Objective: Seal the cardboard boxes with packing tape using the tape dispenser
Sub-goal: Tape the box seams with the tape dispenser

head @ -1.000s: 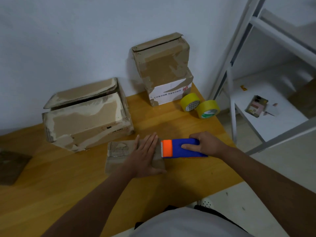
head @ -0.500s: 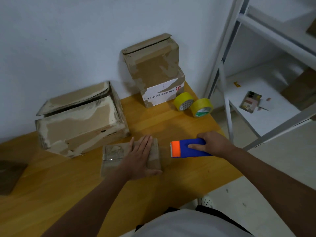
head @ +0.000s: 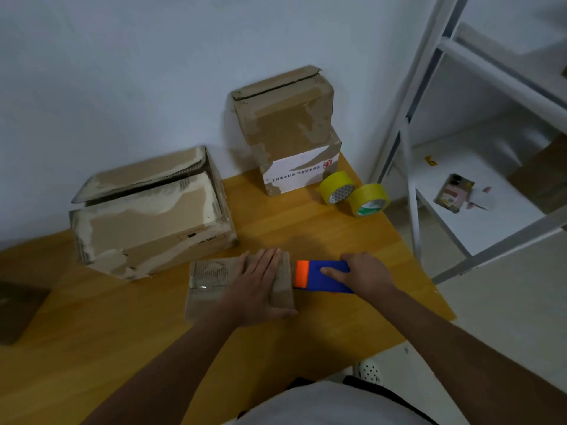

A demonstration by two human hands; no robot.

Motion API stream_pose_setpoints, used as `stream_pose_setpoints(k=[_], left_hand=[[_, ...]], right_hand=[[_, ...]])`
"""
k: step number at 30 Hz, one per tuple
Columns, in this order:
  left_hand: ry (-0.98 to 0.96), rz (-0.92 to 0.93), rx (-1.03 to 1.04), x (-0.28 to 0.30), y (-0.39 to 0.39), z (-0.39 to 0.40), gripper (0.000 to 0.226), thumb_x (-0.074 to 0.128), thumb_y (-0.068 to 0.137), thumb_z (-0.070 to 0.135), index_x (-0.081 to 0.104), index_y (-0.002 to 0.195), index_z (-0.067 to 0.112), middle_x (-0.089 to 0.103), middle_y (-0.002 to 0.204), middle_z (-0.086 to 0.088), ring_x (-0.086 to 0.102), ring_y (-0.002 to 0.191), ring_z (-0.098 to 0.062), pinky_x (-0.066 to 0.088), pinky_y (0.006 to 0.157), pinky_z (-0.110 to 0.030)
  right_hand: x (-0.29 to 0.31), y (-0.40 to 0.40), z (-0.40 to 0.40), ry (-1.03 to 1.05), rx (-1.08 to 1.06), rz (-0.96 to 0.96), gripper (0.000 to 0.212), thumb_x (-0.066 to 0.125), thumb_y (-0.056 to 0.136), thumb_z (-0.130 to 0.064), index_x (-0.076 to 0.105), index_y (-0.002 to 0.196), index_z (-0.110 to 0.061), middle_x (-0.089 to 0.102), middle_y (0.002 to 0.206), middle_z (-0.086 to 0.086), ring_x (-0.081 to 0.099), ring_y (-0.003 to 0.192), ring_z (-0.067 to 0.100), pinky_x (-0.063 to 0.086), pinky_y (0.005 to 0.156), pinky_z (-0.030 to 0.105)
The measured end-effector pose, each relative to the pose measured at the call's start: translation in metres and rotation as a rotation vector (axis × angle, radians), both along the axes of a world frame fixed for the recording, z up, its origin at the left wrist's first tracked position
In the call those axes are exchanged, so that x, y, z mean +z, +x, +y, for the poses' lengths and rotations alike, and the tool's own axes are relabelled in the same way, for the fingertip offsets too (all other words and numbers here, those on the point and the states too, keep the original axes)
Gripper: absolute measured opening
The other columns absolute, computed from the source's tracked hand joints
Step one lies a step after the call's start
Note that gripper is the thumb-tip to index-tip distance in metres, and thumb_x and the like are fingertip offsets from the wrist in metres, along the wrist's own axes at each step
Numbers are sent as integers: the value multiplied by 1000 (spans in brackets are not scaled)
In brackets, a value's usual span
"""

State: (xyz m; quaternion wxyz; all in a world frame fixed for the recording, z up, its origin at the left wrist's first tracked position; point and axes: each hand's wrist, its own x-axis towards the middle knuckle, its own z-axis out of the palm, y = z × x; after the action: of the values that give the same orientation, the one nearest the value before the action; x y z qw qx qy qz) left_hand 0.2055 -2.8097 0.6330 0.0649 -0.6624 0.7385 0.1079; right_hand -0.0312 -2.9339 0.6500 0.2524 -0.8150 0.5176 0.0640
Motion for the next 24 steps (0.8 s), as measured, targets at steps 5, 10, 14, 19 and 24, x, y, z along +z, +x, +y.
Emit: stream_pose_setpoints(k=[5, 10, 14, 19, 24], left_hand=[[-16, -12, 16, 0, -2, 0, 130, 19, 65, 99, -6, 157, 10, 4, 165, -6, 3, 152, -22, -8, 120, -48], [-24, 8, 9, 0, -2, 2, 130, 23, 66, 99, -3, 157, 10, 7, 165, -6, 4, 152, -23, -12, 119, -47], [-19, 4, 10, -1, -2, 1, 130, 19, 66, 100, -7, 157, 12, 3, 165, -5, 0, 152, -22, -14, 120, -48], [-3, -17, 12, -1, -2, 0, 129, 20, 66, 100, -8, 157, 12, 2, 166, -5, 1, 152, -22, -11, 121, -51], [-12, -45, 5, 0, -2, 0, 129, 21, 67, 99, -6, 157, 10, 3, 165, -5, 2, 152, -22, -12, 120, -50]], right_hand=[[6, 14, -18, -48, 32, 126, 52, 49, 88, -68, 48, 71, -18, 48, 71, 0, 48, 62, 17, 33, 50, 30], [12, -17, -45, -68, -156, 209, 51, 47, 93, -60, 42, 70, -15, 46, 67, 4, 52, 65, 22, 37, 56, 32], [-1, -13, -30, -128, -145, 50, 32, 44, 100, -37, 53, 105, -6, 62, 91, 13, 61, 82, 30, 47, 68, 39], [-34, 10, 11, 102, -118, 30, 36, 48, 100, -22, 41, 130, -4, 58, 121, 20, 58, 109, 35, 47, 86, 42], [-23, 24, 32, 18, -127, -188, 47, 52, 99, -24, 40, 141, -7, 46, 142, 12, 40, 133, 29, 31, 109, 37]])
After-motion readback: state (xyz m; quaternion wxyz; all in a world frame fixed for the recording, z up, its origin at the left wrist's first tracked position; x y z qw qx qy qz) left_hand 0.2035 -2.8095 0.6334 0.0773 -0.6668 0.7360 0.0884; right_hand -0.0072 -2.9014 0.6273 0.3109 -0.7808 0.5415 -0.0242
